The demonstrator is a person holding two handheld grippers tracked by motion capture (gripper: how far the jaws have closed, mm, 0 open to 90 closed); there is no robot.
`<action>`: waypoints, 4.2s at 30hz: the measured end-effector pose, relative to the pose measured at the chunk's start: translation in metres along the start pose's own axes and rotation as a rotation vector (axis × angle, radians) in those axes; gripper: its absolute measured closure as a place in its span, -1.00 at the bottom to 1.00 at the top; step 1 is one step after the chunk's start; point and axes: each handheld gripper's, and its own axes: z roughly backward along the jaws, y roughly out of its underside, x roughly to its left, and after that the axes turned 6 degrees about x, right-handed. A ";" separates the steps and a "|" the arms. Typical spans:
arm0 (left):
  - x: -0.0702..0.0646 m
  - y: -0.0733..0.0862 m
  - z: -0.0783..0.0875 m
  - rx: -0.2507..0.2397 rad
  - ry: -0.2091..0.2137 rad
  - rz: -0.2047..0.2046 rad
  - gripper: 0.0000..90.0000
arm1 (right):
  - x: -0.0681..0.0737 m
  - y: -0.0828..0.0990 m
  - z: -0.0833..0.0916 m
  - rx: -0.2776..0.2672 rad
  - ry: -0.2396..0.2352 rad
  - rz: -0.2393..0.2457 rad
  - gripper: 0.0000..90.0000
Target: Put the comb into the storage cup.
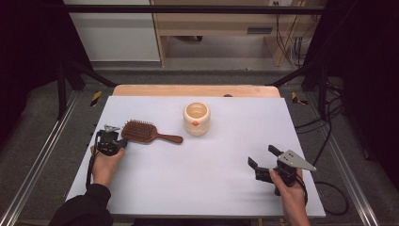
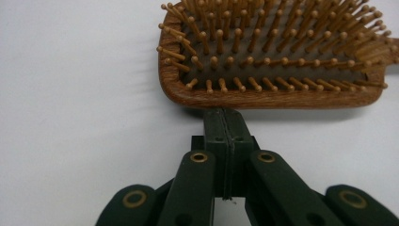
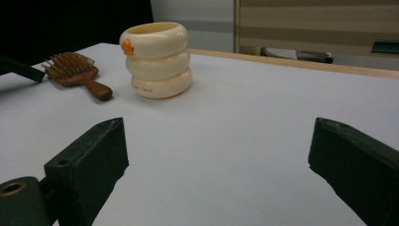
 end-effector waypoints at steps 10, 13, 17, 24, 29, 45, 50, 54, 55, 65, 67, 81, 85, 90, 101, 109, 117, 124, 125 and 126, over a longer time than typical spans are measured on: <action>0.006 -0.011 -0.009 -0.004 0.007 0.011 1.00 | 0.000 0.001 0.000 0.008 0.002 0.001 -0.88; 0.007 -0.013 -0.011 -0.008 0.005 0.011 1.00 | 0.000 0.001 -0.001 0.010 0.002 0.006 -0.88; 0.008 -0.018 -0.014 -0.004 -0.003 0.001 1.00 | 0.001 0.001 -0.001 0.013 0.001 0.009 -0.88; 0.007 -0.027 -0.021 0.002 -0.009 -0.022 1.00 | 0.000 0.001 -0.002 0.017 0.002 0.010 -0.88; 0.006 -0.033 -0.023 0.007 -0.007 -0.031 1.00 | 0.001 0.001 -0.002 0.017 0.001 0.003 -0.88; 0.005 -0.045 -0.029 -0.006 0.012 -0.042 1.00 | 0.001 0.002 -0.003 0.026 0.002 0.001 -0.88; 0.005 -0.042 -0.026 -0.014 0.010 -0.050 1.00 | 0.001 0.003 -0.003 0.027 0.001 0.002 -0.88; 0.005 -0.040 -0.024 -0.010 0.008 -0.054 1.00 | 0.001 0.003 -0.003 0.025 0.002 0.001 -0.88; 0.005 -0.039 -0.024 -0.015 0.009 -0.047 1.00 | 0.001 0.003 -0.003 0.026 0.001 0.001 -0.88; -0.001 -0.031 -0.012 -0.038 0.031 -0.051 1.00 | 0.002 0.002 -0.003 0.024 0.000 0.003 -0.88; -0.002 -0.029 -0.009 -0.044 0.034 -0.052 1.00 | 0.002 0.002 -0.003 0.023 0.000 0.003 -0.88; -0.015 -0.015 0.009 -0.072 0.063 -0.081 1.00 | 0.003 0.002 -0.004 0.026 -0.002 0.007 -0.88; -0.018 -0.014 0.012 -0.076 0.069 -0.088 1.00 | 0.003 0.002 -0.004 0.027 -0.001 0.008 -0.88; -0.022 -0.012 0.014 -0.080 0.080 -0.096 1.00 | 0.003 0.002 -0.004 0.029 -0.001 0.008 -0.88; -0.039 -0.012 0.016 -0.087 0.118 -0.119 1.00 | 0.003 0.002 -0.004 0.028 0.000 0.009 -0.88; -0.059 -0.010 0.014 -0.079 0.155 -0.156 1.00 | 0.003 0.002 -0.004 0.028 -0.002 0.010 -0.88; -0.075 -0.010 0.008 -0.070 0.181 -0.182 1.00 | 0.003 0.002 -0.004 0.028 -0.004 0.010 -0.88; -0.086 -0.010 0.002 -0.055 0.206 -0.183 1.00 | 0.003 0.002 -0.005 0.030 -0.005 0.014 -0.88; -0.088 -0.011 0.001 -0.053 0.207 -0.187 1.00 | 0.003 0.002 -0.005 0.029 -0.005 0.013 -0.88; -0.090 -0.011 0.000 -0.052 0.208 -0.190 1.00 | 0.003 0.002 -0.004 0.028 -0.005 0.013 -0.88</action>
